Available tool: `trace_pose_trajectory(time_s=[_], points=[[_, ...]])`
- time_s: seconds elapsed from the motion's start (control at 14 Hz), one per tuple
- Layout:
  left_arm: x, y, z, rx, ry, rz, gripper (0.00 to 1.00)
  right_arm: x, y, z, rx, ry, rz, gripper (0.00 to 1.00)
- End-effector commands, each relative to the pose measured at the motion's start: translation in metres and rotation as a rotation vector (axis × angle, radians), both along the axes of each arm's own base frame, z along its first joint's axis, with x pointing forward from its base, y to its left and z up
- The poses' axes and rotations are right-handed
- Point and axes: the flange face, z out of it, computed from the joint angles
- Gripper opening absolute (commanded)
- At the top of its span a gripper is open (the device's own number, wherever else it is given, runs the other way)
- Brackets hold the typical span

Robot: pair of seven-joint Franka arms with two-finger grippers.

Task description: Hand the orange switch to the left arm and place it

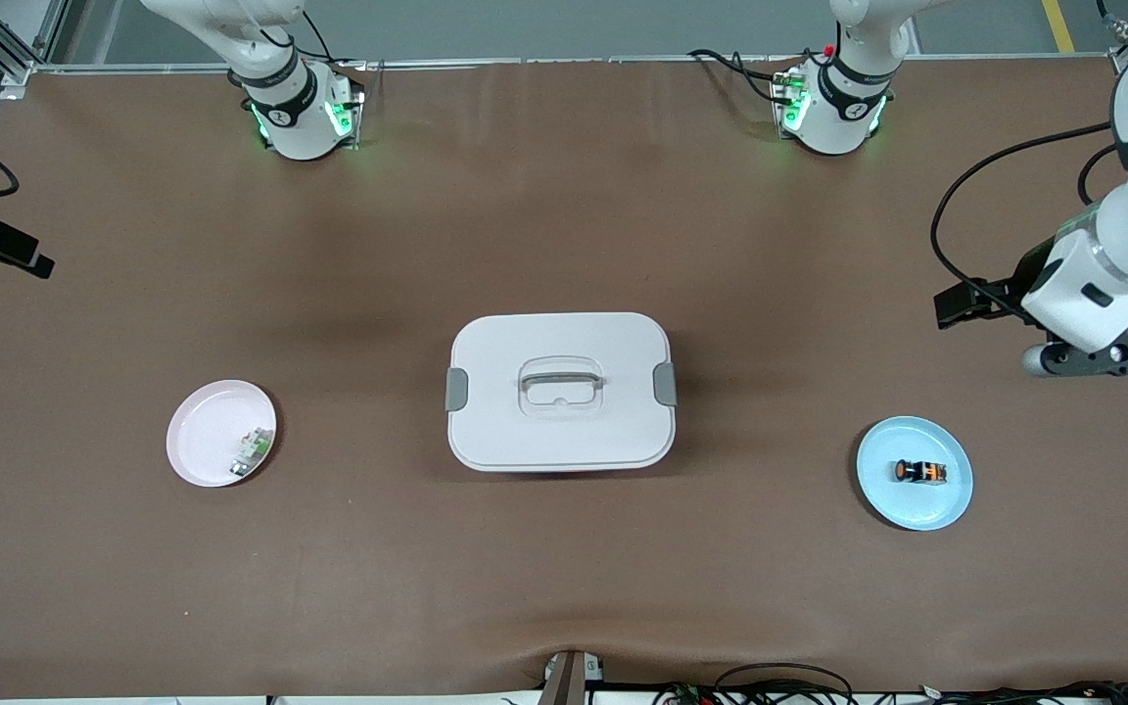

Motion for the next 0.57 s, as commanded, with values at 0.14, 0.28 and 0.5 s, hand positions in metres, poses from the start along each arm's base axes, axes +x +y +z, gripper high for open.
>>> trace_pose_trajectory(time_s=[0.14, 0.28, 0.5], points=[[-0.009, 0.03, 0.02, 0.014, -0.012, -0.052, 1.0, 0.003, -0.001, 0.004, -0.012, 0.004, -0.001, 1.0], [-0.011, 0.035, 0.023, 0.016, -0.014, -0.05, 1.0, 0.003, 0.0, 0.004, -0.012, 0.004, 0.001, 1.0], [-0.012, 0.033, 0.024, 0.008, -0.01, -0.068, 1.0, 0.003, 0.0, 0.004, -0.011, 0.003, 0.001, 1.0]])
